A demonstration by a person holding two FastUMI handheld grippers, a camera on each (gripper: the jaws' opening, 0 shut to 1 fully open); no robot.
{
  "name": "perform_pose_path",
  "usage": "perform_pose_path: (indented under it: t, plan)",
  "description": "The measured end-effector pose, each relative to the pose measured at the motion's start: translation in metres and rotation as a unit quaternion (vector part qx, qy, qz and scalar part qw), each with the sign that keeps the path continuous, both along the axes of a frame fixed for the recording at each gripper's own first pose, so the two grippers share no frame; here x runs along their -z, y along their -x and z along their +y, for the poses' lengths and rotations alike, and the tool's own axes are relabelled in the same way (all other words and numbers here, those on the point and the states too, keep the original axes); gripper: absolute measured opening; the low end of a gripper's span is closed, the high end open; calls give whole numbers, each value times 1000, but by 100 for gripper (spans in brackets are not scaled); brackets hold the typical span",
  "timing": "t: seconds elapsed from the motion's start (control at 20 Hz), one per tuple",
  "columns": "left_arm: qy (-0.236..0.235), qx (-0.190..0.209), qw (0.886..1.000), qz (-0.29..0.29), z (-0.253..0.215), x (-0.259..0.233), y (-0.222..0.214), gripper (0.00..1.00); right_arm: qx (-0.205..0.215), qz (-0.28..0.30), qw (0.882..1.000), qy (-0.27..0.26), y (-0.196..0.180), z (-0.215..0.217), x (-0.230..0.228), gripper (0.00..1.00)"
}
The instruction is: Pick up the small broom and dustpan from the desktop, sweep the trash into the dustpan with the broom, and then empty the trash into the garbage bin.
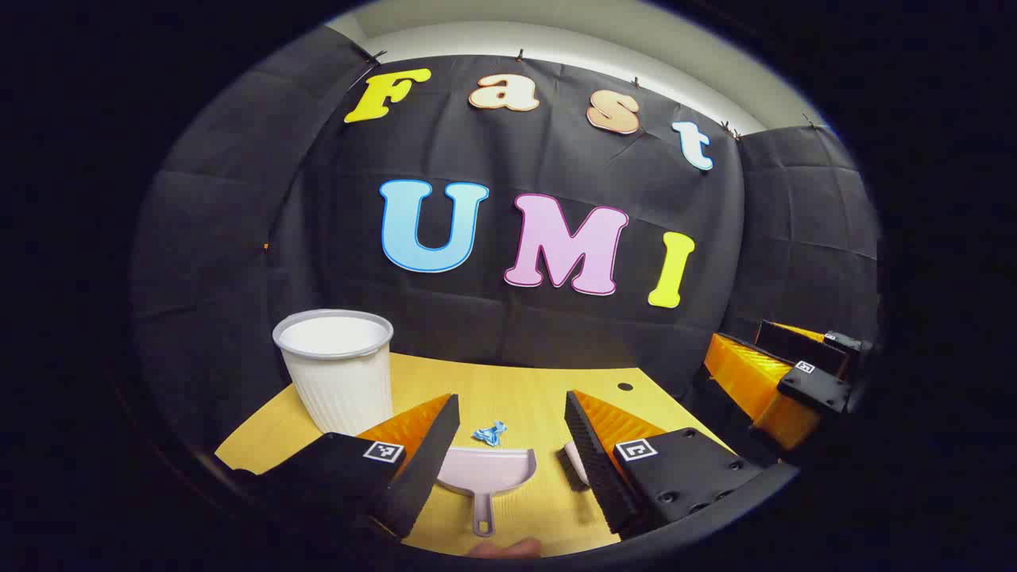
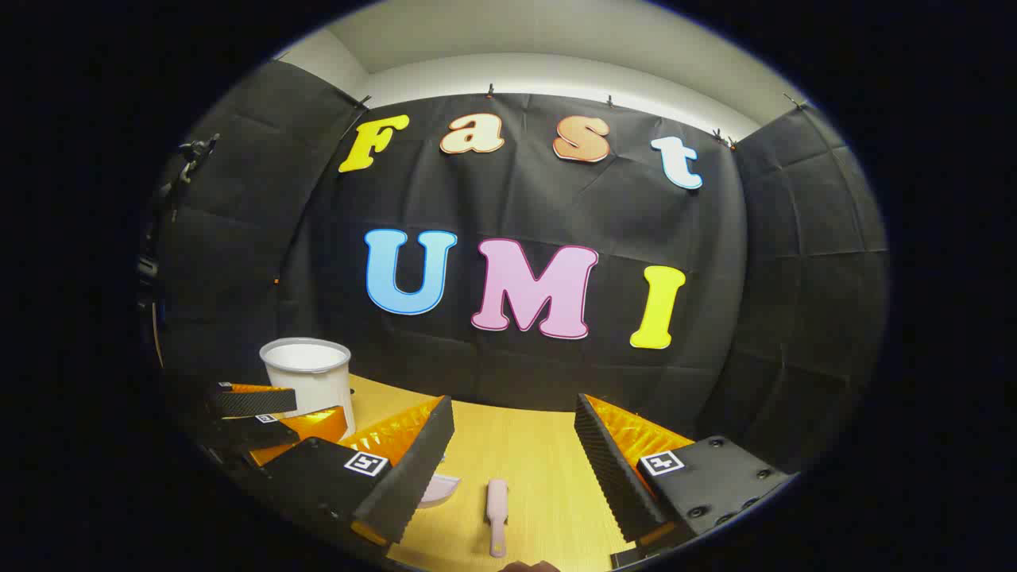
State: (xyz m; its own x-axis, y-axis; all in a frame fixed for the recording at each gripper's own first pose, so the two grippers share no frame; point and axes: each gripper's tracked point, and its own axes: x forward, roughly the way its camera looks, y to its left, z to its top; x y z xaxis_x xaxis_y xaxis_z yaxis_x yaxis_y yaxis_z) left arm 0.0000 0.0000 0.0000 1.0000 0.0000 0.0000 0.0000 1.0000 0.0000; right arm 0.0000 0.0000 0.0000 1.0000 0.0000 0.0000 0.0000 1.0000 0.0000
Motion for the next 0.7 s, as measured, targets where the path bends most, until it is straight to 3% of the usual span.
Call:
perform_pose_path:
  t: [0.1,0.2,0.3,0.4,0.7]
  plan:
    - [1,-5,1000,-3,2,-2,-1,79,5,-3,1000,0,-1,-3,2,99]
    - [4,-12,1000,-11,5,-7,1,79,8,-8,1000,2,-3,-5,1,94]
    - [1,-19,1000,-22,5,-12,1,79,5,-13,1000,3,-2,-3,-2,99]
    - [-10,-24,999,-31,6,-16,4,79,5,-13,1000,4,-2,-2,-2,94]
    - [-24,-27,998,-51,8,-28,8,79,5,-10,1000,2,-5,-3,-3,94]
